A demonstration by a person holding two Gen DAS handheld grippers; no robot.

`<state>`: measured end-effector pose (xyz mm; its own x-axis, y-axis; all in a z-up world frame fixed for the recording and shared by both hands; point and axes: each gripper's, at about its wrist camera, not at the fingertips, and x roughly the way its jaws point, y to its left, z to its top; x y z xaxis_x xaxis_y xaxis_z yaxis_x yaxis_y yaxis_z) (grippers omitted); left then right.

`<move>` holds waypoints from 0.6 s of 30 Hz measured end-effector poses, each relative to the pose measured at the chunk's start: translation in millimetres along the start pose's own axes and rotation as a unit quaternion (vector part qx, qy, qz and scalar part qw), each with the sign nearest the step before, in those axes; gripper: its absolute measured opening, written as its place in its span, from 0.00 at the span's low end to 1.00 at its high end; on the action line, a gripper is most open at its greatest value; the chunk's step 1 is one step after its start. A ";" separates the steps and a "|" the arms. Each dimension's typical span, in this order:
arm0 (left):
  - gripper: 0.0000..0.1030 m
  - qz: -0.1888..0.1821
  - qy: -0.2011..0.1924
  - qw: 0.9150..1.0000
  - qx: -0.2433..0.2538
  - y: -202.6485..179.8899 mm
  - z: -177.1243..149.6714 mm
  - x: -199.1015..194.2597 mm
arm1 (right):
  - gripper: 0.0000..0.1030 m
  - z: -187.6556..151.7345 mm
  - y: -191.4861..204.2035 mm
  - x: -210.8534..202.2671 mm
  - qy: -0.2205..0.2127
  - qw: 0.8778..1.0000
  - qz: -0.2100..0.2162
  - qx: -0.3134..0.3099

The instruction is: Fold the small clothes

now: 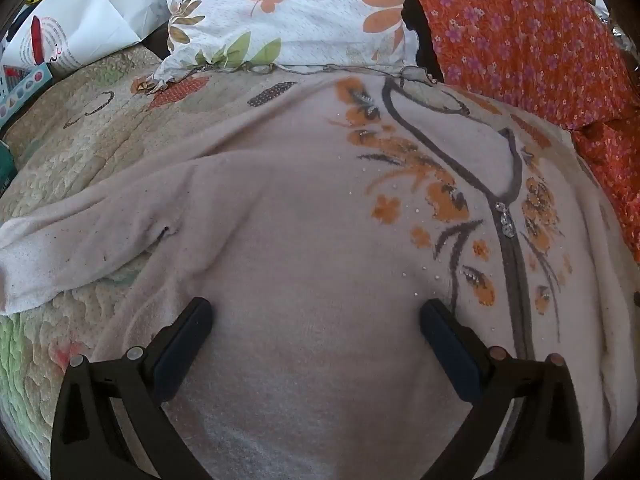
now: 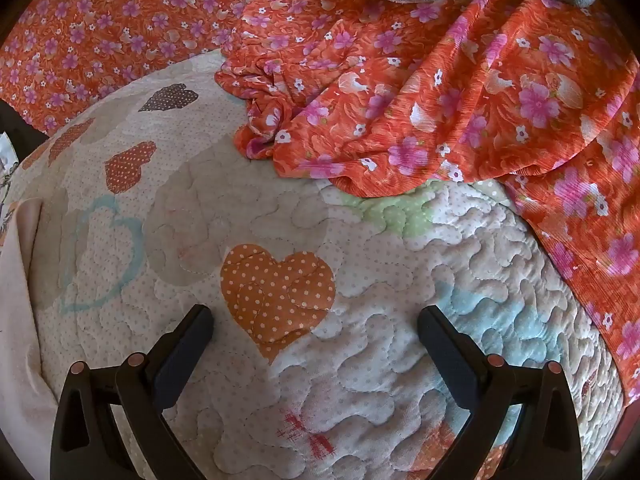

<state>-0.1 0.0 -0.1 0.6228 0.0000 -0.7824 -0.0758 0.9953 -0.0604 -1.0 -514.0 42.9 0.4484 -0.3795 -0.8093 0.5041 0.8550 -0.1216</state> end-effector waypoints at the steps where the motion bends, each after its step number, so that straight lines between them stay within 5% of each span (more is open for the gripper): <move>1: 1.00 -0.002 0.000 1.000 -0.001 0.4 -0.8 -0.1 | 1.00 0.0 -0.1 -0.1 0.000 1.000 0.000 0.000; 18: 1.00 -0.001 0.000 1.000 0.000 0.5 -0.4 -0.1 | 1.00 0.0 0.0 0.0 0.000 1.000 0.000 0.000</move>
<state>-0.6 0.4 -0.3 0.6230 -0.0012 -0.7822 -0.0753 0.9953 -0.0615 -1.0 -514.0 42.9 0.4485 -0.3795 -0.8092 0.5041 0.8550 -0.1216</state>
